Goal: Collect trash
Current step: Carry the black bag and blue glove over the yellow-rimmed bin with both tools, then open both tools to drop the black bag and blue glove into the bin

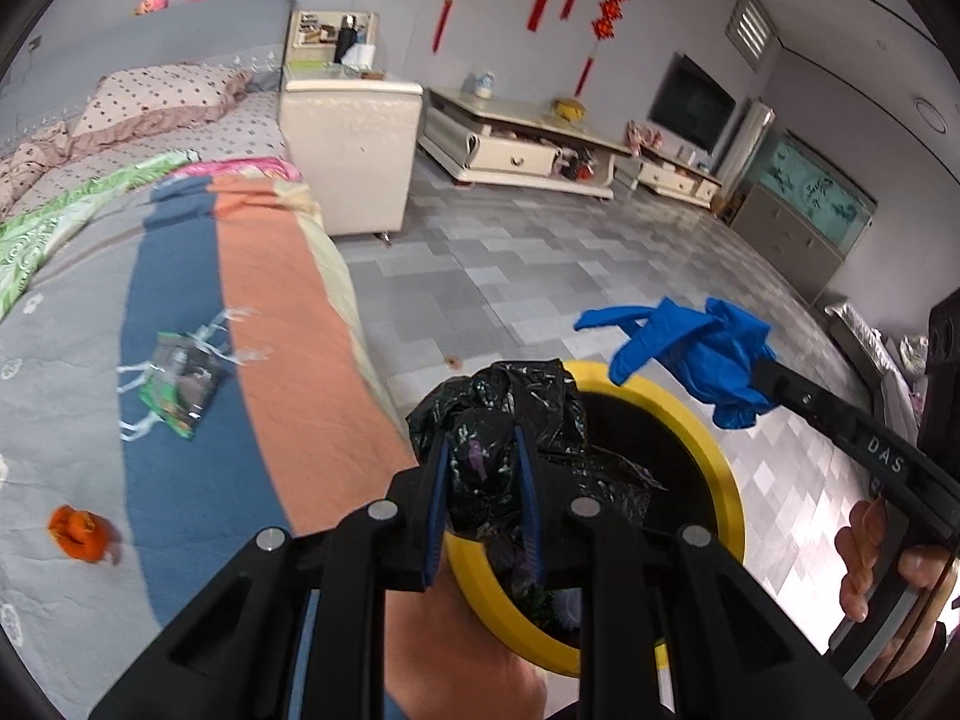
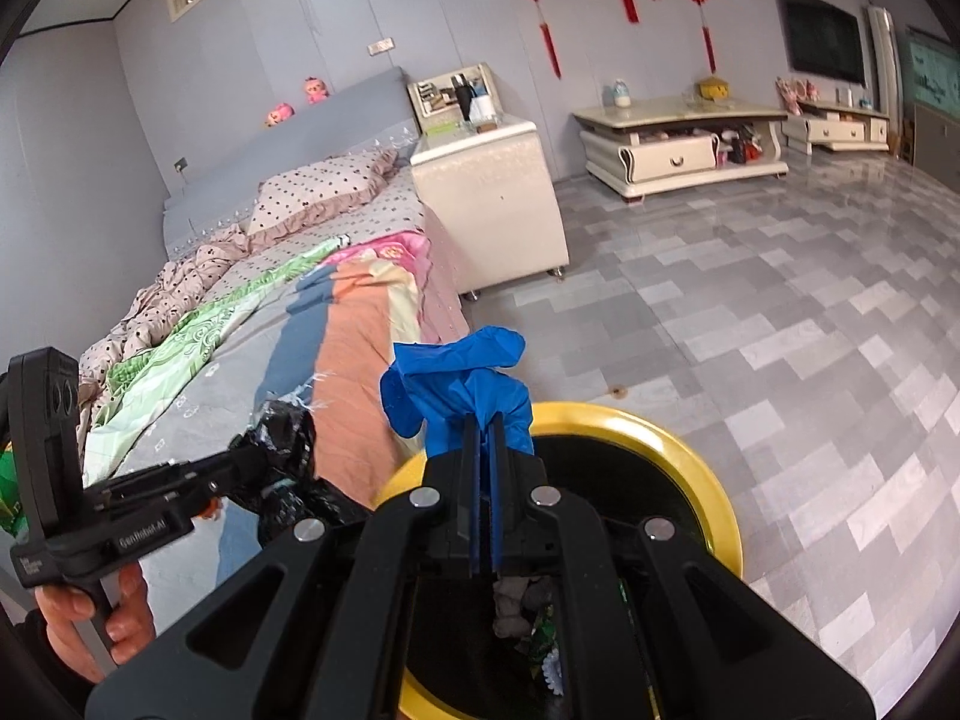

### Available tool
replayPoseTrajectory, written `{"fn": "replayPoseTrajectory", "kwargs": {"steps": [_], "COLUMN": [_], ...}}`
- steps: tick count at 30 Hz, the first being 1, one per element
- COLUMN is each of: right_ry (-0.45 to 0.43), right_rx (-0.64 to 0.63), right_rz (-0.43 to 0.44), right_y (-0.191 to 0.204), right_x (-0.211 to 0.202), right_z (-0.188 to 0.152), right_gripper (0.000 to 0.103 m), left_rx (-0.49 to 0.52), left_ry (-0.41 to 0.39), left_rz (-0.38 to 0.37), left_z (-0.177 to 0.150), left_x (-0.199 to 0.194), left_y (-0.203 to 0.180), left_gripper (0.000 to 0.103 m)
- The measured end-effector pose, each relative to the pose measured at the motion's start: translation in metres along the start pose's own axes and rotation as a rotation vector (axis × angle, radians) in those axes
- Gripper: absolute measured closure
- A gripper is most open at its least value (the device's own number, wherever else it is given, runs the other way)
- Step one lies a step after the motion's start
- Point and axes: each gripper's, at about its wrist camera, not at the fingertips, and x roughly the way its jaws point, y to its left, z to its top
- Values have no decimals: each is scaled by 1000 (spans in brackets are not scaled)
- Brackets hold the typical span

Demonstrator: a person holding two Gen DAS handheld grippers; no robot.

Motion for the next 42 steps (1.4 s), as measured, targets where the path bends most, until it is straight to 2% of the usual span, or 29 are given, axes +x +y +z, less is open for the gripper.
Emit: {"fn": "replayPoseTrajectory", "kwargs": {"steps": [9, 15, 23, 26, 28, 29, 30, 34, 37, 42], "right_ry": [60, 116, 106, 108, 108, 106, 106, 114, 120, 120], "right_rx": [71, 128, 128, 134, 138, 144, 147, 132, 119, 92], "right_rz": [-10, -8, -35, -48, -55, -62, -62, -78, -87, -84], "right_y": [-30, -51, -49, -46, -44, -43, -42, -34, -25, -2], "right_x": [33, 55, 55, 55, 55, 55, 54, 54, 55, 59], "right_z": [-14, -28, -27, -27, -27, -27, -27, -28, -27, -22], "right_gripper": [100, 99, 98, 92, 81, 72, 69, 67, 61, 44], "left_rx": [18, 22, 24, 27, 30, 33, 36, 31, 15, -11], "left_ry": [81, 112, 118, 107, 97, 92, 87, 67, 52, 21], "left_rz": [-2, -19, -32, -28, -23, -17, -13, 5, 17, 62], "left_z": [-13, -20, -22, -22, -23, -24, -25, -27, -28, -29], "left_x": [43, 56, 56, 49, 44, 41, 38, 27, 17, -1], "left_y": [-22, -33, -29, -25, -21, -19, -17, -3, 12, 42], "left_gripper": [83, 81, 63, 55, 51, 49, 46, 41, 37, 30]}}
